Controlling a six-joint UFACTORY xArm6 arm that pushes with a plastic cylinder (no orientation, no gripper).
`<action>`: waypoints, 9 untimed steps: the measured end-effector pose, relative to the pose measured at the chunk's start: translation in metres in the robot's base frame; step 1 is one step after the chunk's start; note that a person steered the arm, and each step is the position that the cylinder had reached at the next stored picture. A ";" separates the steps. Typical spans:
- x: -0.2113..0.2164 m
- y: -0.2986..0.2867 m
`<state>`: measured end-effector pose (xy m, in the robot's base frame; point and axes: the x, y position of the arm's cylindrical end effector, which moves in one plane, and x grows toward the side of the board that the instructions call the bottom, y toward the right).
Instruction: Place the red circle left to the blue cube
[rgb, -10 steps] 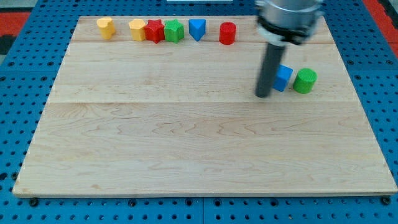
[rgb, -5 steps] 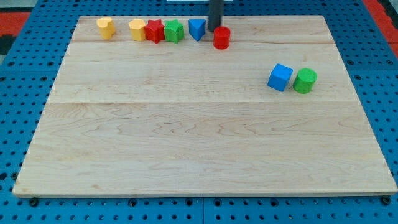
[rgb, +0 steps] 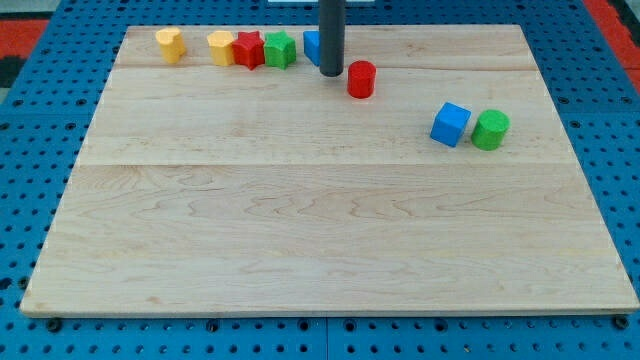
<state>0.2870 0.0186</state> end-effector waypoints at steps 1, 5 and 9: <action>0.020 0.013; 0.073 0.060; -0.077 0.060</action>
